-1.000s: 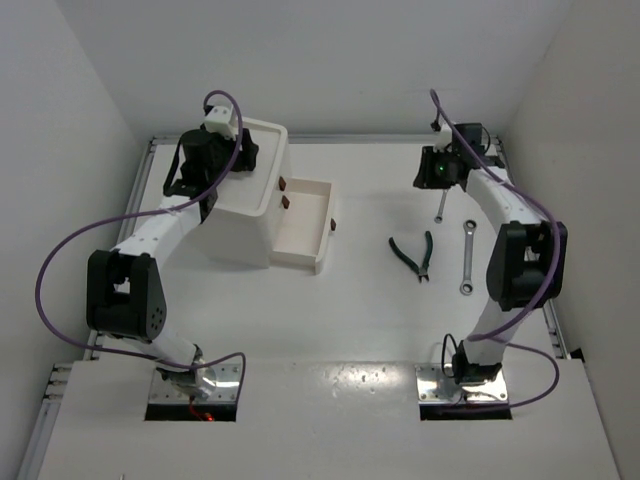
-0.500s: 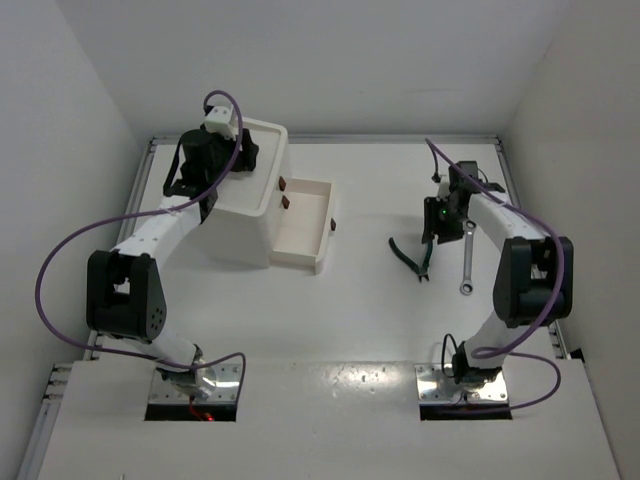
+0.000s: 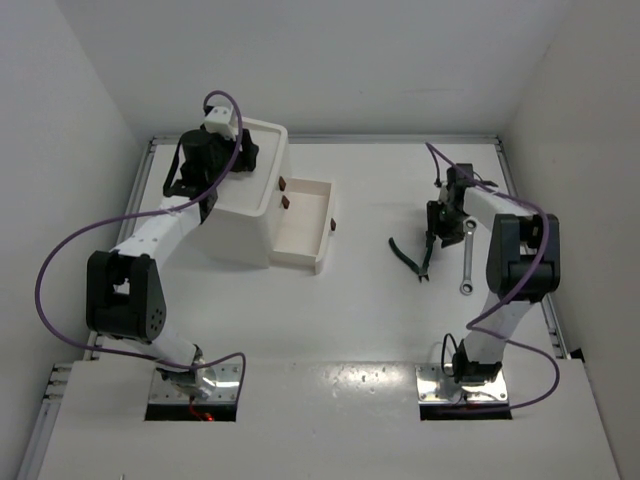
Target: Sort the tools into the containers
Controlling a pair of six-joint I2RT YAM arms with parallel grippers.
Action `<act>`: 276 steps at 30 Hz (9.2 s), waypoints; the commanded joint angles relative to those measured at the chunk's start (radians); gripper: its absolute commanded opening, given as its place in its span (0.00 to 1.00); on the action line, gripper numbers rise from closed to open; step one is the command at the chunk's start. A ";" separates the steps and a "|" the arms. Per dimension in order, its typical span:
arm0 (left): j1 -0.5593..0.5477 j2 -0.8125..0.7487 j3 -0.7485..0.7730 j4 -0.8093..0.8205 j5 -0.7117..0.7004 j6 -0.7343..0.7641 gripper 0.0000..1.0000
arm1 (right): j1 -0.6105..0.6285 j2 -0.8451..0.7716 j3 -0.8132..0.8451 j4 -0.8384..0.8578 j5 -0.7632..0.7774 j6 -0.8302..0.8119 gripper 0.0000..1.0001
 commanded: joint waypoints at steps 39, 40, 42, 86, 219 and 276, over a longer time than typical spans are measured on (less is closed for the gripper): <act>-0.017 0.171 -0.170 -0.692 0.026 -0.092 0.67 | 0.174 0.088 0.547 -0.065 -0.023 0.638 0.00; -0.017 0.171 -0.170 -0.692 0.026 -0.092 0.67 | 0.187 0.100 0.578 -0.092 -0.023 0.658 0.00; -0.017 0.171 -0.170 -0.692 0.026 -0.092 0.67 | 0.226 0.135 0.654 -0.120 -0.023 0.701 0.00; -0.017 0.073 -0.245 -0.674 0.007 -0.083 0.67 | 0.593 0.474 0.954 -0.145 0.086 0.905 0.70; -0.017 -0.132 -0.260 -0.563 -0.126 -0.161 0.78 | -0.032 -0.190 0.075 -0.169 0.177 0.206 0.38; 0.021 -0.082 -0.168 -0.592 -0.200 -0.192 0.83 | -0.068 -0.064 0.183 -0.145 -0.390 0.311 0.00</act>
